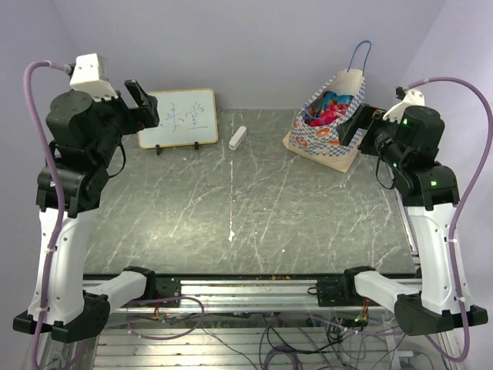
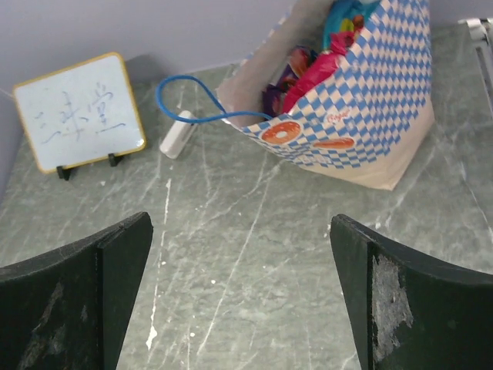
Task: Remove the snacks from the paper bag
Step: Move the paper bag to the center of the board.
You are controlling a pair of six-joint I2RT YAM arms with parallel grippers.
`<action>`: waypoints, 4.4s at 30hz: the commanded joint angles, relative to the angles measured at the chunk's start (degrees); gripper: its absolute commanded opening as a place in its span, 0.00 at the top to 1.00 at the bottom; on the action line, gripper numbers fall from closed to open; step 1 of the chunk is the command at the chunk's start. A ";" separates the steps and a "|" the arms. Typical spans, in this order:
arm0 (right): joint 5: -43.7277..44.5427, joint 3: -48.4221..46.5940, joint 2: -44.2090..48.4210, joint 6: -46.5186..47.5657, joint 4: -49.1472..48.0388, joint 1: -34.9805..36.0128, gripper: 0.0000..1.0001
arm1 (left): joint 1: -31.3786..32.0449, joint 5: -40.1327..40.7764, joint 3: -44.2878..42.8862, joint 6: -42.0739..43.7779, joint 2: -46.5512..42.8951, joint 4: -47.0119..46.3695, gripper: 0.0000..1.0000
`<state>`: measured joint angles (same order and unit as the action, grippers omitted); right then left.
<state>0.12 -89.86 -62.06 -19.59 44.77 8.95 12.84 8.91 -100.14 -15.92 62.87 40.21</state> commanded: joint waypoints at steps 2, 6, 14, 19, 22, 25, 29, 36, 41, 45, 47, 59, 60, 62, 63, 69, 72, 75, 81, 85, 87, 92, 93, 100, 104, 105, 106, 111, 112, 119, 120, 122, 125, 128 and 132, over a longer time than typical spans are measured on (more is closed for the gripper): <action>7.72 2.18 0.99 -2.39 1.39 -0.45 0.00 | -0.56 3.34 4.61 -2.45 -0.32 -0.09 0.01; 11.97 3.41 0.71 -2.47 0.97 -0.59 0.00 | -0.87 4.27 8.32 -3.94 -0.04 -0.15 0.01; 18.91 3.52 -2.58 -3.53 -0.50 -0.97 0.00 | -1.29 5.09 14.18 -6.43 0.00 -0.06 0.01; 23.15 0.35 -8.40 -3.00 -1.84 -1.20 0.00 | -1.52 4.66 15.62 -7.55 0.77 0.20 0.01; 24.83 -2.24 -13.09 -2.46 -2.69 -1.30 0.00 | -1.64 3.29 16.35 -8.56 1.27 -0.20 0.01; 22.68 -5.27 -17.82 0.50 -3.80 -1.38 0.00 | -1.71 2.27 16.68 -8.88 1.99 -0.61 0.01; 7.27 -7.38 -22.21 11.38 -6.83 -1.49 0.00 | -1.73 1.57 16.50 -7.73 2.96 -1.50 0.01; -18.83 -5.89 -22.63 24.01 -11.75 -1.61 0.01 | -1.82 2.45 17.19 -6.22 4.07 -2.63 0.01; -27.82 -5.70 -24.17 32.02 -11.77 -0.77 0.04 | -1.89 2.44 17.48 -5.72 4.35 -3.17 0.01; -30.17 -7.37 -26.71 34.52 -11.68 0.20 0.06 | -1.94 1.93 17.34 -5.64 4.38 -3.34 0.01; -29.95 -7.33 -27.48 34.85 -10.98 1.22 0.12 | -1.96 1.33 17.34 -6.14 4.28 -3.67 0.01; -0.11 -8.20 -29.89 35.76 -6.85 17.36 0.90 | -1.94 0.89 16.11 -8.59 3.82 -1.35 0.07; 1.34 -8.77 -30.25 34.30 -5.97 18.70 0.92 | -1.94 0.67 15.97 -8.97 3.64 -1.05 0.06; 2.34 -10.08 -30.80 31.68 -4.21 21.70 0.97 | -1.94 -0.09 15.78 -9.73 3.45 -0.48 0.04; 2.58 -10.59 -30.92 29.80 -3.69 22.86 0.98 | -1.94 -0.51 15.72 -10.18 3.43 -0.14 0.02; 3.31 -11.73 -30.75 19.33 -2.21 29.65 1.00 | -1.94 -3.12 15.62 -12.75 2.87 2.03 0.01; 3.92 -10.84 -29.75 13.72 -4.40 33.36 1.00 | -1.94 -4.40 16.17 -13.95 1.79 2.77 0.00; 4.03 -11.38 -30.09 8.33 -6.87 37.08 1.00 | -1.94 -5.35 16.21 -15.47 0.81 4.61 0.00; 4.76 -15.29 -34.19 0.01 -13.31 44.14 1.00 | -1.94 -5.97 16.34 -18.01 -3.33 8.05 0.01; 5.33 -21.09 -39.28 -4.28 -17.18 47.75 1.00 | -1.98 -2.73 15.83 -19.01 -6.98 11.61 0.01; 6.03 -24.52 -41.90 -6.27 -17.61 49.31 1.00 | -1.94 -1.99 16.00 -19.78 -8.86 13.07 0.01; 6.32 -25.53 -42.48 -7.14 -16.58 50.45 0.76 | -1.94 -1.03 16.47 -22.44 -10.99 15.37 0.01; 6.65 -23.89 -40.80 -6.48 -16.54 50.39 0.70 | -1.94 -1.07 16.70 -23.14 -11.35 15.38 0.01; 13.93 -11.93 -26.75 -2.92 -9.69 50.34 0.14 | -1.94 -6.12 18.10 -27.09 -10.49 10.10 0.01; 17.59 -4.68 -17.45 -2.07 -4.79 50.25 0.01 | -1.94 -14.32 18.87 -28.73 -7.87 3.77 0.01; 18.63 -3.33 -15.62 -1.81 -3.77 50.22 0.00 | -1.94 -16.04 19.11 -29.23 -7.27 2.24 0.01; 19.77 -2.03 -14.00 -1.55 -2.59 50.17 0.00 | -1.94 -17.87 19.47 -29.71 -6.64 0.43 0.01; 28.04 1.76 -9.53 -4.02 -0.60 47.32 0.00 | -1.91 -27.22 23.04 -34.03 -3.81 -8.89 0.04; 27.64 1.76 -9.41 -3.65 -0.99 45.53 0.00 | -1.61 -28.16 23.62 -34.99 -3.35 -9.75 0.06; 18.87 -3.01 -12.32 0.22 -1.61 25.39 0.00 | 7.65 -23.38 24.89 -34.62 -0.95 -8.59 0.11; 17.47 -3.41 -12.70 0.96 -1.99 22.96 0.00 | 9.72 -22.24 24.90 -34.54 -0.29 -8.12 0.13; 14.40 -3.89 -13.58 1.87 -3.05 18.76 0.00 | 12.93 -19.43 25.02 -34.29 0.92 -7.52 0.15; 8.80 -4.45 -15.98 1.57 -3.41 11.83 0.00 | 14.36 -17.18 26.30 -34.31 1.74 -9.30 0.17; 1.52 -5.20 -18.61 -0.16 -3.85 5.49 0.00 | 14.41 -14.89 26.57 -34.15 2.78 -9.38 0.18; -5.43 -5.59 -21.06 -2.53 -6.01 -1.88 0.00 | 14.41 -16.05 26.07 -32.65 5.06 -8.92 0.22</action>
<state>4.45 -93.86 -81.19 -19.97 41.28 12.47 27.11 -8.71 -73.84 -49.91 66.41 33.23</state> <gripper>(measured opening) 0.999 0.801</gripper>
